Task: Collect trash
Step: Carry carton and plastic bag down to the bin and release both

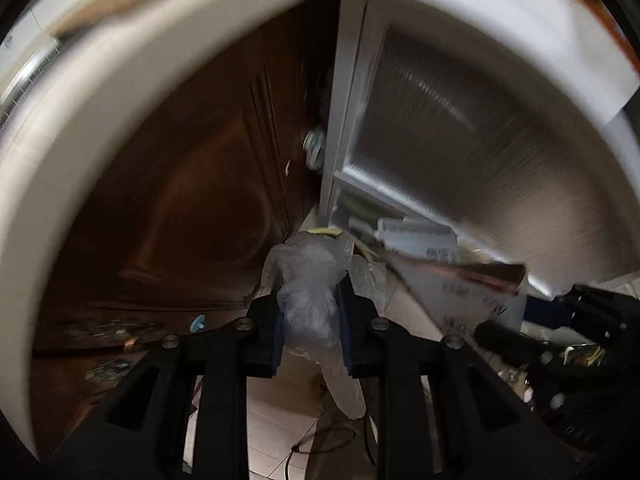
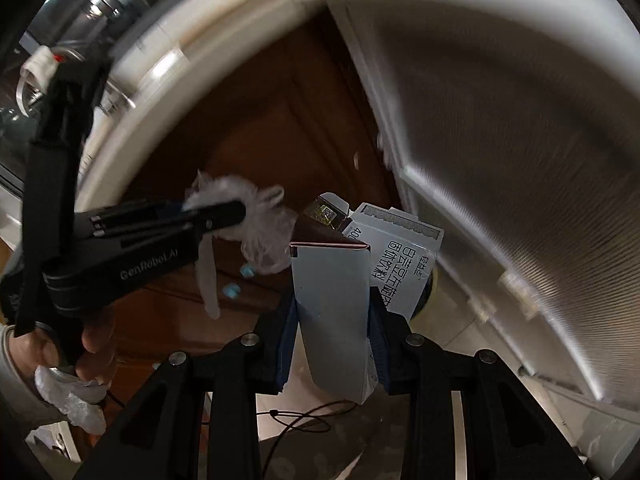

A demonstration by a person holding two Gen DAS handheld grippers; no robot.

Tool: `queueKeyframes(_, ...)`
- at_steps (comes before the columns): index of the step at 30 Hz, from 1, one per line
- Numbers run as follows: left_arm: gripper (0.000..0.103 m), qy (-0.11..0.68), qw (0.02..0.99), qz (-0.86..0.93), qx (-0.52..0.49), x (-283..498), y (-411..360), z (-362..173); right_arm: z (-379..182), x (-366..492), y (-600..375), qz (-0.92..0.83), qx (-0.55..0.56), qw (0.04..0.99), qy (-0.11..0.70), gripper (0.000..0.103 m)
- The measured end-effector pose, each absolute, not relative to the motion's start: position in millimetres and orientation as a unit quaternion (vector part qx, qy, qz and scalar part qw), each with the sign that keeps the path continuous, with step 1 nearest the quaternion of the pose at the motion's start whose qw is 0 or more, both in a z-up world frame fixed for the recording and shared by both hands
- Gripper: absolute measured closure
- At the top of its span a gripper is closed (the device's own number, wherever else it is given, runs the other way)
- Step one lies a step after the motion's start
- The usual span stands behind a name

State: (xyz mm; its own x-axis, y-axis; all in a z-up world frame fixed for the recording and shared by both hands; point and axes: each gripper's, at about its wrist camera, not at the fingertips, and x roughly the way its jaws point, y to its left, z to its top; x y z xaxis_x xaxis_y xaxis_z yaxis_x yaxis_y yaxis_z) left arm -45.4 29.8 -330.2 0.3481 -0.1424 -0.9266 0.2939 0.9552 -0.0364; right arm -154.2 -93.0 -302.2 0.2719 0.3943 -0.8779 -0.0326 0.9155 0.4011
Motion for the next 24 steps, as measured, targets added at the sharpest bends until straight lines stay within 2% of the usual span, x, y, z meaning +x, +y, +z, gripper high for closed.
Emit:
queueKeyframes(10,0.084,0.616,0.78,-0.068,0.089,9.6,22.8,-571.2,-554.1,-110.8,-65.6,0.138,0.123,0.715,0.675,0.071)
queueKeyframes(15,0.083,0.634,0.762,-0.063,0.116,25.3,16.3,-673.9,-658.3,-79.0,-51.1,0.136,0.093,0.702,0.692,0.07)
queueKeyframes(22,0.082,0.65,0.746,-0.069,0.131,41.4,3.0,-758.2,-753.8,-70.5,-40.9,0.133,0.073,0.678,0.719,0.069)
queueKeyframes(24,0.077,0.657,0.739,-0.075,0.127,45.1,1.2,-772.1,-764.3,-70.3,-44.2,0.129,0.073,0.677,0.721,0.064)
